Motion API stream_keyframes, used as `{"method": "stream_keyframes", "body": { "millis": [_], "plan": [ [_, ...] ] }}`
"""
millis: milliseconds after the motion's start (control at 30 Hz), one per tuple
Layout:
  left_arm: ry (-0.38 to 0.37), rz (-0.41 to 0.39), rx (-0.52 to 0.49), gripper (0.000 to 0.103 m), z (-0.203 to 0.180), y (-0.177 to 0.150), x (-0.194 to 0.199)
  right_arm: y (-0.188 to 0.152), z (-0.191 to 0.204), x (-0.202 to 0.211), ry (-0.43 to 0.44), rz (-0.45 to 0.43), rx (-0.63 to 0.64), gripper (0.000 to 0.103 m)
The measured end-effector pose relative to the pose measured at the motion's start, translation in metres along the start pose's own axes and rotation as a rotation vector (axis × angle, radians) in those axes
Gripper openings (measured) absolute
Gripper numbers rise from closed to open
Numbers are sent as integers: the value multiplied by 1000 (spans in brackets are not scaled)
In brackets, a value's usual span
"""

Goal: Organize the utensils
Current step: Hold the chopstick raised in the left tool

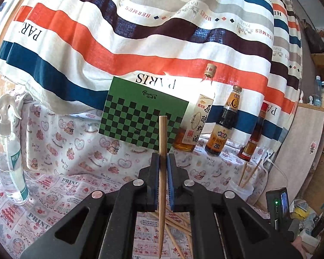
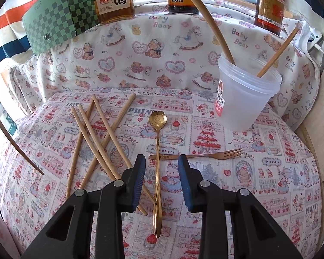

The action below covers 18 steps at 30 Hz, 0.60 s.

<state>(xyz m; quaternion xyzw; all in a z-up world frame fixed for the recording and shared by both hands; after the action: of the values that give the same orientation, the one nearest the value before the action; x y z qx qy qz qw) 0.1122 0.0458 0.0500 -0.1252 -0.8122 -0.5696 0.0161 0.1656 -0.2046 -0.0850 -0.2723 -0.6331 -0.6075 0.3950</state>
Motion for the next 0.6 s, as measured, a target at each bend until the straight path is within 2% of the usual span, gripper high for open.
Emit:
{"method": "stream_keyframes", "body": {
  "millis": [267,433,600],
  "plan": [
    [30,-22,-86,6,-14,-6,0,1,1,2,-1,-11,3,33],
    [49,-46,-65,6,-4,-4,0,5,6,8,12,-35,7,33],
    [66,-78,-11,6,11,-4,-1,19,34,3,77,-1,53,33]
  ]
}}
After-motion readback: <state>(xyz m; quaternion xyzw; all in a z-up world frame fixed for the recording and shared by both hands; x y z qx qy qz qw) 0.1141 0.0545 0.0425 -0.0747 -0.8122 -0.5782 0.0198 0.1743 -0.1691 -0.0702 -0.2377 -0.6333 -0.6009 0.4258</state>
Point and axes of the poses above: each gripper's, at about its wrist camera, not at the fingertips, and x roughly against the way its jaws point, z to its left, y to its top, the point moved 9 cm from there along -x, roughly the way its jaws point, and after that the axes turned 1 degree about x, right-handed, at the moved point
